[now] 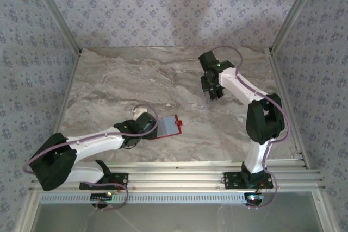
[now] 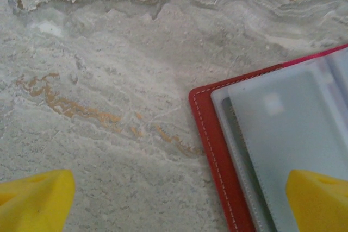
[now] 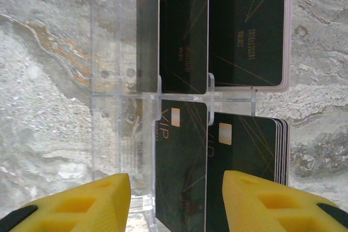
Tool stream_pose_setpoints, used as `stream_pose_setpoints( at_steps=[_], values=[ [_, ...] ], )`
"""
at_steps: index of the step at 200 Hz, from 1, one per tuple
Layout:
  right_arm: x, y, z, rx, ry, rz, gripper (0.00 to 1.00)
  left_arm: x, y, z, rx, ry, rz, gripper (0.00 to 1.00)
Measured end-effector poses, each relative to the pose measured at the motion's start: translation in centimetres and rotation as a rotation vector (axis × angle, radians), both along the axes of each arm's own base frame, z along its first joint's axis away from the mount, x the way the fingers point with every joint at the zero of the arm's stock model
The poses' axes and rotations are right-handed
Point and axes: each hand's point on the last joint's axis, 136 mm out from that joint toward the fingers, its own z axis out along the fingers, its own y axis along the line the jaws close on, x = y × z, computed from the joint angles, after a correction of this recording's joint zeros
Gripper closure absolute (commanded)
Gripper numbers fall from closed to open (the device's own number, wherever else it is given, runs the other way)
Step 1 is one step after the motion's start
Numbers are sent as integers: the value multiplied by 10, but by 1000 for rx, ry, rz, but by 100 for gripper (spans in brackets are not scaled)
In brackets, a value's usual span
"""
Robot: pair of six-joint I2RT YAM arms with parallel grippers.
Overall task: Put the credit cards into the card holder
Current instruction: Pick up the credit card from the storage box.
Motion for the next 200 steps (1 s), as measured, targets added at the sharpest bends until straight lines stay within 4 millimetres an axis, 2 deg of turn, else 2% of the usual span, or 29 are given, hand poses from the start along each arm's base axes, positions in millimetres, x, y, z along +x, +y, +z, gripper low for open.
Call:
stream_pose_setpoints(
  at_steps=[69,109,200],
  values=[
    [0,-2,-14,-19,33,5,57,-4,5,-8,15,13,7,0],
    [-4,-1,-20,-13,51,10,71,-3,4,-7,11,9,9,0],
    [-7,1,-23,12,69,15,86,-3,4,-7,10,9,9,0]
  ],
)
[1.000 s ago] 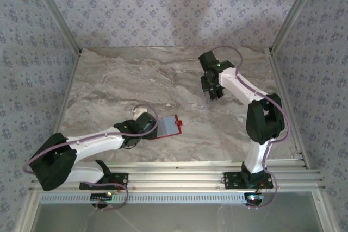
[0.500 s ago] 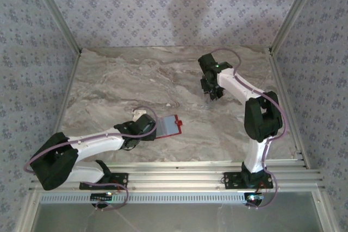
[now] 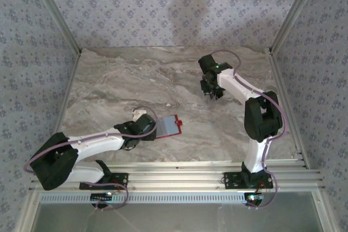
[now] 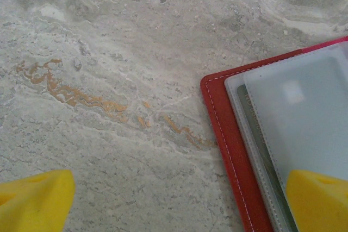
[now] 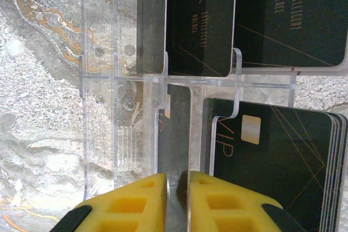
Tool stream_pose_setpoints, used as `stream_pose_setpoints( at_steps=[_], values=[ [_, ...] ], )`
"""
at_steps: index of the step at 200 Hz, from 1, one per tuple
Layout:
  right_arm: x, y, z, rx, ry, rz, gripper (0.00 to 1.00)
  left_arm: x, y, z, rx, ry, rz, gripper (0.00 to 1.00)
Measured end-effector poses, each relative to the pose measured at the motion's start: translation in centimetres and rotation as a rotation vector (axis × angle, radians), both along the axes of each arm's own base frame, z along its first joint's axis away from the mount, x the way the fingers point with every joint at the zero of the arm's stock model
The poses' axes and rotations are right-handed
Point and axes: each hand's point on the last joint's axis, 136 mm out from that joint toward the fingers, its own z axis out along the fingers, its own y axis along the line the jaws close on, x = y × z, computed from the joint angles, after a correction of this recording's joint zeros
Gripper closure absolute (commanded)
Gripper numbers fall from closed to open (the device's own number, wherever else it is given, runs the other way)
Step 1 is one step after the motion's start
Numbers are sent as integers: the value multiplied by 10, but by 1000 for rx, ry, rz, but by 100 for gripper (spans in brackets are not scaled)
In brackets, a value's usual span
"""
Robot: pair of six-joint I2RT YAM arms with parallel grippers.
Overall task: Put the credit cards into the card holder
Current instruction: Pick up the credit card from the storage box.
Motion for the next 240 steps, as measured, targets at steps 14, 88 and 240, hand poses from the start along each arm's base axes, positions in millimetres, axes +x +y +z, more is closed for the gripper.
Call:
stream_pose_setpoints(
  at_steps=[14,88,240],
  values=[
    [0,0,0,3,1,-1,88,0,0,0,0,0,0,0],
    [0,2,2,58,9,-3,100,-1,0,0,1,2,-1,0],
    [-4,21,84,249,-153,28,100,-6,11,-5,18,30,56,0]
  ],
)
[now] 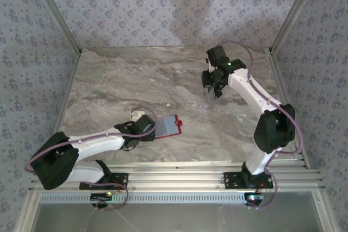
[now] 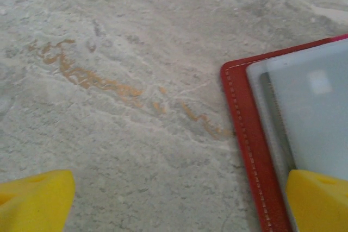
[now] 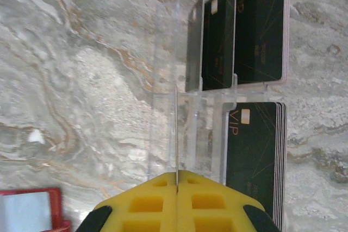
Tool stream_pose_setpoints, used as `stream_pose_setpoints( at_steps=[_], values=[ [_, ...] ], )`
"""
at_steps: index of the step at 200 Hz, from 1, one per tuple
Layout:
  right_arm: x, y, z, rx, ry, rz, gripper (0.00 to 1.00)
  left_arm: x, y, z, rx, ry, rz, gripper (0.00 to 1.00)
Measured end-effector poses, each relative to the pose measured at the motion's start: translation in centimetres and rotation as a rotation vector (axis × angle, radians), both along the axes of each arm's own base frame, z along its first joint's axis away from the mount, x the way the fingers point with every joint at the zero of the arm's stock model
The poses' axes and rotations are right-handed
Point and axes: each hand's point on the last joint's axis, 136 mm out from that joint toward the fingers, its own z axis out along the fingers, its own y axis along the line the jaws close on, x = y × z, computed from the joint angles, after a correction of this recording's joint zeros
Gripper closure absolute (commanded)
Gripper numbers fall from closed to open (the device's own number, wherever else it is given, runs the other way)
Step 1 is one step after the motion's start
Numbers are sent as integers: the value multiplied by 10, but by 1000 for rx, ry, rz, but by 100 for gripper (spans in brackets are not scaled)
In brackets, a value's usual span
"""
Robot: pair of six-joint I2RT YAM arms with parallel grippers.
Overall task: Put the credit cards into the card holder
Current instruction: Pick up the credit card from the storage box, then insert the credit card into the card slot.
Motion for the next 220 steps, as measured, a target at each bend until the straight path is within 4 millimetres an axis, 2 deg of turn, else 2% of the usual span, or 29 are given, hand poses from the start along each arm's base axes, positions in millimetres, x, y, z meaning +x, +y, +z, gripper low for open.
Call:
stream_pose_setpoints(
  at_steps=[28,49,66,101,136,182,200,220],
  values=[
    [-11,15,16,125,-45,27,100,0,10,-3,23,14,34,0],
    [-26,33,14,242,-53,65,100,2,16,-5,33,20,57,0],
    [-41,54,0,344,-31,99,100,5,21,-6,37,23,77,0],
    [-79,97,-46,479,76,168,100,13,30,-5,44,29,111,0],
    [-105,137,-62,574,98,235,100,16,31,3,47,33,115,0],
    [-116,166,-73,657,101,256,100,18,28,43,-63,-66,111,0],
    [-116,172,-79,673,107,251,100,21,21,46,-83,-72,86,0],
    [-116,178,-86,686,117,242,100,25,9,39,-87,-48,48,0]
  ],
)
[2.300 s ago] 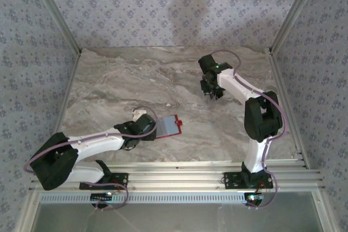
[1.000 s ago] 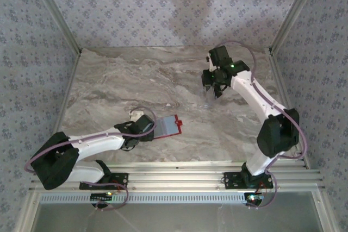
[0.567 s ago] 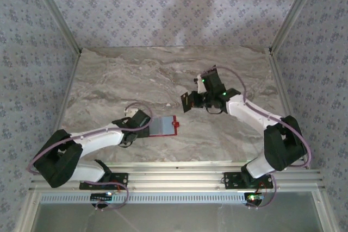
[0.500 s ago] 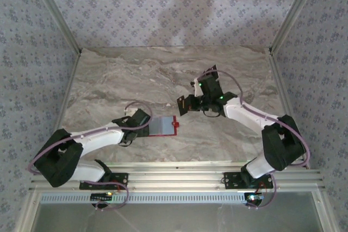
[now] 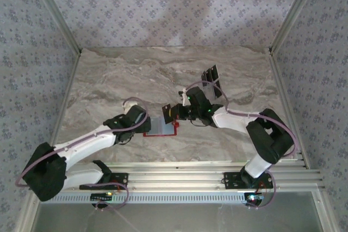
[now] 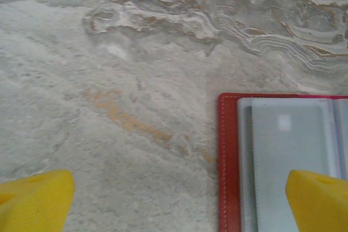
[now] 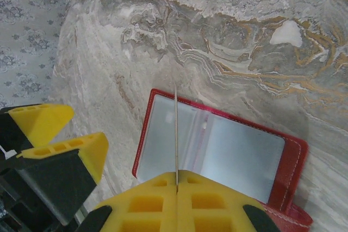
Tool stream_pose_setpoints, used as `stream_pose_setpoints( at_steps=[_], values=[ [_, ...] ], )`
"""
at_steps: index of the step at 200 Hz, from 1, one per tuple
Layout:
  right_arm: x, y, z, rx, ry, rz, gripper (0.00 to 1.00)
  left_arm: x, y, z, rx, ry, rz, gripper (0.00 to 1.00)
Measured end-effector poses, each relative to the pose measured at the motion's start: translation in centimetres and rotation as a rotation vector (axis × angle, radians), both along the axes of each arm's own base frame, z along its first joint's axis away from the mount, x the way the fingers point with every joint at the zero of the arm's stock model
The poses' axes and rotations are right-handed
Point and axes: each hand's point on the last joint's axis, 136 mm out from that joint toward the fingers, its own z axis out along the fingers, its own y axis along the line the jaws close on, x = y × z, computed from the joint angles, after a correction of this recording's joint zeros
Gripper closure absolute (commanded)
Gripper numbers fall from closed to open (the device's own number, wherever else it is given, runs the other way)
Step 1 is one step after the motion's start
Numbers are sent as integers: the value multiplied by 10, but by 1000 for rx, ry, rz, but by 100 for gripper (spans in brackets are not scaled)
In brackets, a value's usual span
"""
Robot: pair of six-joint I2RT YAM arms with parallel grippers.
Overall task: Put the credit cards into the card holder
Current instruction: Insert the credit card into the card slot.
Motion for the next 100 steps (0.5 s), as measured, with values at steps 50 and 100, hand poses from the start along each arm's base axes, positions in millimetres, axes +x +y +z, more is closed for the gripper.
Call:
stream_pose_setpoints(
  at_steps=[50,100],
  values=[
    [-5,6,-13,11,37,-9,100,4,-13,-26,16,59,-49,0],
    [-17,6,-23,25,63,-18,100,-1,-7,-36,31,82,-21,0]
  ],
)
